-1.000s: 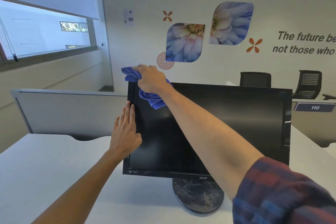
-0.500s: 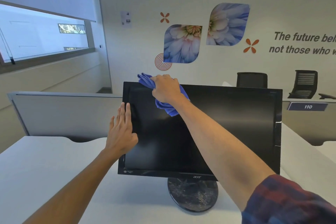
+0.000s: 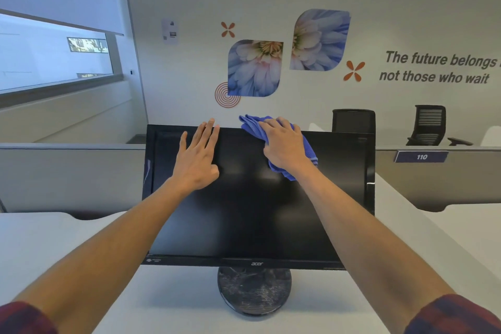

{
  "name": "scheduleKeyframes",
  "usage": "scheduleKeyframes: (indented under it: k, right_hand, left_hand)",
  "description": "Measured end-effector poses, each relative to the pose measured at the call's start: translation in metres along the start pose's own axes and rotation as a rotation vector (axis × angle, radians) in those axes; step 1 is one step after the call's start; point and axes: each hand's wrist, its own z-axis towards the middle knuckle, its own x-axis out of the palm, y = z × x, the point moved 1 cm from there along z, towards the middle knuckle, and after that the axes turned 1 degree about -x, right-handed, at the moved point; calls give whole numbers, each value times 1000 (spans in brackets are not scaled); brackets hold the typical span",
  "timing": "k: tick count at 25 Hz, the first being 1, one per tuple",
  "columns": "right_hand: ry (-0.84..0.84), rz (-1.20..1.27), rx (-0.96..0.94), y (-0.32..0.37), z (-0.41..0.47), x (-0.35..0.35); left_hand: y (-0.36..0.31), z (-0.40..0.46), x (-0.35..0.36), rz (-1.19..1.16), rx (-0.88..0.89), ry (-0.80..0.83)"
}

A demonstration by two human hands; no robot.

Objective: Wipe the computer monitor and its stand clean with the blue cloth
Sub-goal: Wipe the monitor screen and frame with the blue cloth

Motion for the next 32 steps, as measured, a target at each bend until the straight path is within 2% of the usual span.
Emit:
scheduleKeyframes:
  k: [5, 13, 18, 24, 29, 32]
  right_hand:
    - [-16, 7, 65, -62, -19, -10]
    - [-44, -5, 175, -155, -51, -19]
    - [-33, -22, 221, -191, -61, -27]
    - [-21, 8, 300, -210, -63, -34]
    - [-52, 98, 345, -215, -67, -37]
    - [-49, 374, 440, -223, -69, -40]
  left_hand:
    - [-18, 6, 5, -13, -44, 14]
    - [-70, 22, 12, 21, -1, -4]
    - [-94, 28, 15, -6, -33, -38]
    - [-112, 36, 11, 48, 92, -19]
    - [-115, 33, 15, 47, 97, 3]
    - [-117, 32, 16, 46, 86, 11]
